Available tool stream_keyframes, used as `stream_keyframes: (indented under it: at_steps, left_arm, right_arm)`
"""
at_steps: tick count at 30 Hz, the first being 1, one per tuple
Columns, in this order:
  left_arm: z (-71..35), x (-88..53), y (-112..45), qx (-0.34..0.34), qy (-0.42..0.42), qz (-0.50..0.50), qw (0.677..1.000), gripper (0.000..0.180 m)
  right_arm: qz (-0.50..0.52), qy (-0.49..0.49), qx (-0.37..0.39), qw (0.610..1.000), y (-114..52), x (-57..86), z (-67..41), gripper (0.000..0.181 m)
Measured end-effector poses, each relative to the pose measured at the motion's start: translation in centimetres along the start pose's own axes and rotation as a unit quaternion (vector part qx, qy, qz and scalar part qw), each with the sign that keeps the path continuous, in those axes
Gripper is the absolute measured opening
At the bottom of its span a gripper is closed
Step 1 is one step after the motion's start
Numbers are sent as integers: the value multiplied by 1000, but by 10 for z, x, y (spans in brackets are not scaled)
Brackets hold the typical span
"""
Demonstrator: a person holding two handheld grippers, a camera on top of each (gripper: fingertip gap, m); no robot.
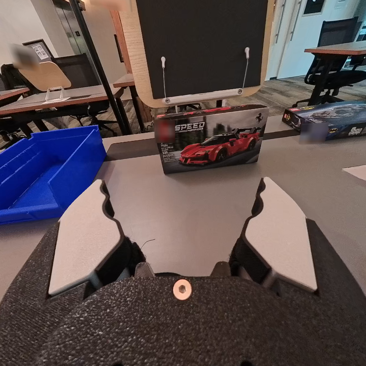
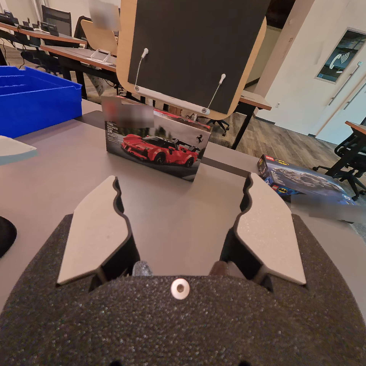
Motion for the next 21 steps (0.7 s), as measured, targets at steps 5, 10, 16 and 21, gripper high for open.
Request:
stream_keyframes:
  at_steps: [5,10,16,21]
  left_arm:
    - [-2,2,0,5,0,4,1000,135]
    - [-15,-10,-15,22,4,12,1000,133]
    - [-39,-44,-49,35,44,0,998,139]
    - [-41,-48,-70,36,68,-2,997,146]
  right_arm:
    - [5,-1,3,1000,-1,3,-3,117]
    - [-2,-5,7,1000,-24,10,-17,118]
    - [5,-62,-2,998,-68,15,-34,146]
    - [25,-101,-1,995,-86,10,-34,146]
Point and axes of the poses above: each gripper's, where its closed fingertips meet, y back along the fingers, z out of its underside, x = y × z across the jaws, the point moved 10 cm from there along y, back along the fingers, and after that the axes turned 10 degrees about z, right-handed, at the moved point
